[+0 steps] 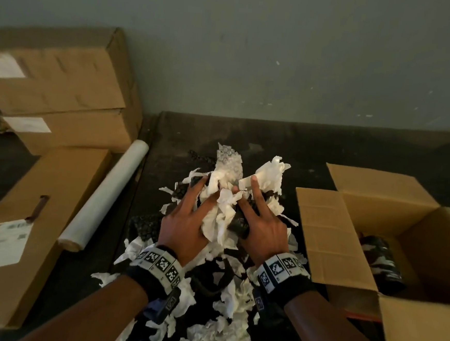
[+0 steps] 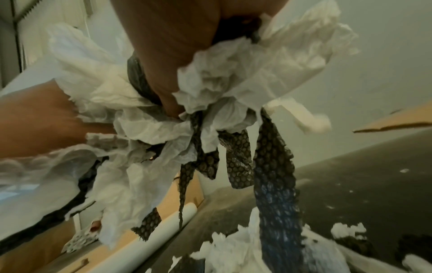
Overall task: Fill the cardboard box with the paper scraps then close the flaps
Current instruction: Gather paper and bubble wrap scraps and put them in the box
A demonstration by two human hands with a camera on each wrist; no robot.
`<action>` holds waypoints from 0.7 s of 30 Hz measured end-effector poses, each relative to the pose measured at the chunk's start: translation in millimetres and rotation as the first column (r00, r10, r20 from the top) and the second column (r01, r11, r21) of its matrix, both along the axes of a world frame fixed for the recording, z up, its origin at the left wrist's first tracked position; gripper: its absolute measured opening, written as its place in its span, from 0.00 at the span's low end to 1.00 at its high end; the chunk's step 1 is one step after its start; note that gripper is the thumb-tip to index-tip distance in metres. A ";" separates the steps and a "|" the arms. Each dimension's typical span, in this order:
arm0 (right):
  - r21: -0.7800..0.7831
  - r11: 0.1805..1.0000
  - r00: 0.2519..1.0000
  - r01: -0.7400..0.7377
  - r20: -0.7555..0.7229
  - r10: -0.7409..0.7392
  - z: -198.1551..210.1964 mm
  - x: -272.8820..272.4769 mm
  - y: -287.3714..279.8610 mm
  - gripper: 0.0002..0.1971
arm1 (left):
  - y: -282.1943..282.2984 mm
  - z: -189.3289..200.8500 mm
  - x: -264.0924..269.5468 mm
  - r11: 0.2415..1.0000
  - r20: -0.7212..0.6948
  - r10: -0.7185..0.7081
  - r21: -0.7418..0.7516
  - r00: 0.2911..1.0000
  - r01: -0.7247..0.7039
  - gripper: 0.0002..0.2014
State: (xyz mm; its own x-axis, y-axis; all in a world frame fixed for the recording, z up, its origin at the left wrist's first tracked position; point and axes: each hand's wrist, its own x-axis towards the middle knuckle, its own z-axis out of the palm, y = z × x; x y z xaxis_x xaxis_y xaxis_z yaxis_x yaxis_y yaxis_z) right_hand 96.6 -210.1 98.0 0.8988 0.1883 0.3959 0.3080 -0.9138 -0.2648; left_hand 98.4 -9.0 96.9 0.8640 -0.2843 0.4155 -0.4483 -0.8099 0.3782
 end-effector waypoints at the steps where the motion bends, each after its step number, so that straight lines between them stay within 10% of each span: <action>1: 0.005 1.000 1.000 0.002 0.023 -0.002 6.1 0.8 -4.0 0.42 | -3.8 5.3 2.8 1.000 0.018 -0.004 0.000 1.000 0.004 0.35; 21: 0.009 0.969 0.927 0.246 0.291 -0.238 127.0 -10.2 -215.0 0.44 | -225.1 120.8 50.6 0.974 0.273 -0.212 -0.021 0.938 0.226 0.37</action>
